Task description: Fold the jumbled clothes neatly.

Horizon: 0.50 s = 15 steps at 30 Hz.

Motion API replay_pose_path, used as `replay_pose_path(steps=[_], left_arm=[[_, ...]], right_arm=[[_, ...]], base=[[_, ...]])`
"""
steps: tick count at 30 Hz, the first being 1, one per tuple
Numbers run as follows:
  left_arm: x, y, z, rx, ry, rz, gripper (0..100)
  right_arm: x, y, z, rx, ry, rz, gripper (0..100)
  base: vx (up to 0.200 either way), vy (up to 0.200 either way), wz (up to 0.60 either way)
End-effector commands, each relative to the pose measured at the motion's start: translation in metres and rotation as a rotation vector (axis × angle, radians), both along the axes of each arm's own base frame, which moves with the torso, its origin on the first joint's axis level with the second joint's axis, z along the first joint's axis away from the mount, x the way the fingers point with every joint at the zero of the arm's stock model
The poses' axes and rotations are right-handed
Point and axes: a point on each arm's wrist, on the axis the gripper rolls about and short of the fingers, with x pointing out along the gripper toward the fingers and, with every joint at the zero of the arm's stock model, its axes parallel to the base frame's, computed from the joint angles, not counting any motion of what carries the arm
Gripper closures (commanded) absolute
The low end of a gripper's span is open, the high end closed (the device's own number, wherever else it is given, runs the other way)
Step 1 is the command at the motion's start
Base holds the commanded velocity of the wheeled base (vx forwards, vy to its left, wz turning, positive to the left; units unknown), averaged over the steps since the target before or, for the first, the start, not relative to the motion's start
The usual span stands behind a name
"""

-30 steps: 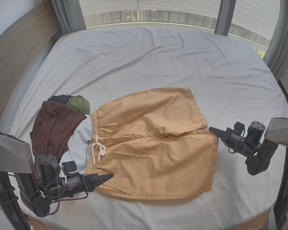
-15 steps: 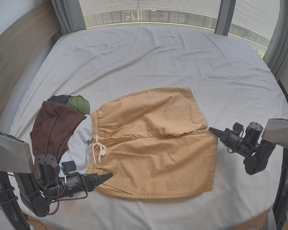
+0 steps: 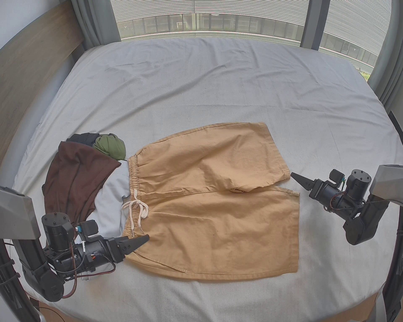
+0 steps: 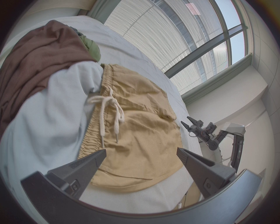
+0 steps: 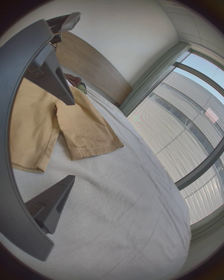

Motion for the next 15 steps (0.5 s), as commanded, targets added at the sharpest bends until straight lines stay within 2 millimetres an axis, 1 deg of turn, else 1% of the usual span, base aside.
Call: replay_pose_path(steps=[1,2,4,8,12,15], left_arm=[[0.001,0.017,0.014,-0.015,-0.057,0.064,0],[0.001,0.018,0.014,-0.017,-0.057,0.065,0],[0.001,0.021,0.015,-0.018,-0.062,0.070,0],[0.000,0.022,0.014,-0.014,-0.056,0.079,0],[-0.004,0.025,0.011,-0.011,-0.029,0.091,0],[-0.008,0.026,0.007,-0.007,-0.003,0.093,0]], right_arm=[[-0.020,0.003,0.024,-0.024,-0.045,0.008,0],[-0.022,0.005,0.027,-0.026,-0.055,0.014,0],[-0.030,0.018,0.039,-0.023,-0.083,0.049,0],[-0.054,0.034,0.055,-0.020,-0.106,0.110,0],[-0.074,0.051,0.062,-0.033,-0.116,0.171,0],[-0.080,0.054,0.063,-0.057,-0.130,0.183,0]], base=[[0.000,0.000,0.00],[0.000,0.000,0.00],[0.000,0.000,0.00],[0.000,0.000,0.00],[0.000,0.000,0.00],[0.000,0.000,0.00]])
